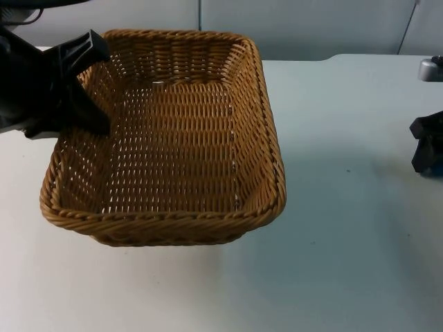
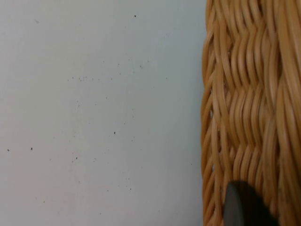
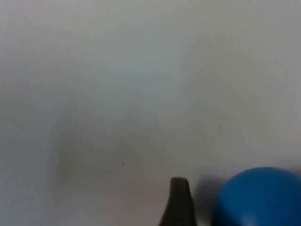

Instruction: Pick up the basket with the left hand and place the ball into the basket with the right hand.

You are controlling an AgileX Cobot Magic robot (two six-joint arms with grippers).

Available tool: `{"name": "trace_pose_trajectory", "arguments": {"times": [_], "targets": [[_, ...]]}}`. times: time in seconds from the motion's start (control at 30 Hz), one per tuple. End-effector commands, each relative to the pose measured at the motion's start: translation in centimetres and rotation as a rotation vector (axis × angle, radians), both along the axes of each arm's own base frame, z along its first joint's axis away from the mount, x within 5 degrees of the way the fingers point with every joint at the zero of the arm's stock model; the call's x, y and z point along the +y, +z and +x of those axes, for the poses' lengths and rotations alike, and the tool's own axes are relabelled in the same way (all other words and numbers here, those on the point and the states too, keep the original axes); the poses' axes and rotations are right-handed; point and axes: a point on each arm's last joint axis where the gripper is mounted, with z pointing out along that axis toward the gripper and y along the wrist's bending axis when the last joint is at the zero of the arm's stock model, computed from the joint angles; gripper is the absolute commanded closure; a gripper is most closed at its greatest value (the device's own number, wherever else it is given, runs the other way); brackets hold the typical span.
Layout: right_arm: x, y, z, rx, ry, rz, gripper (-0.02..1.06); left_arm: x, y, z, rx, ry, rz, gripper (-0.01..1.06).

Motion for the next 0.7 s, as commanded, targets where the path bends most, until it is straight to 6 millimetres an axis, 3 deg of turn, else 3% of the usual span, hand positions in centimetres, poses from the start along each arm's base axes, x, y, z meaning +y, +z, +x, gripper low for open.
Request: {"name": "trace_pose_trajectory", "arguments": {"times": [0.0,0.23,0.27,0.37,0.43,0.57,0.67], "targets": [[0.1,0.2,0.3,-0.016,0.0,0.0,0.46,-0.1,0.6,0.0,-0.007,0.015,-0.025,1.05],[0.1,-0.1,0.3,-0.013,-0.007,0.001,0.68,-0.1,0.6,0.0,-0.007,0.015,-0.025,1.05],[0.1,-0.1,0.3,-0.012,-0.009,0.001,0.8,-0.1,0.6,0.0,-0.007,0.015,-0.025,1.05],[0.1,-0.1,0.3,-0.012,-0.009,0.001,1.0,-0.1,0.6,0.0,-0.007,0.015,-0.025,1.05],[0.1,-0.1,0.3,-0.012,-0.009,0.001,1.05,-0.1,0.6,0.0,-0.007,0.015,-0.025,1.05],[0.1,0.1,0.3,-0.012,-0.03,0.007,1.05,-0.1,0.6,0.0,-0.007,0.015,-0.025,1.05],[0.1,1.3,0.2,-0.023,-0.038,0.011,1.05,-0.1,0.6,0.0,-0.007,0.015,-0.025,1.05]]}}
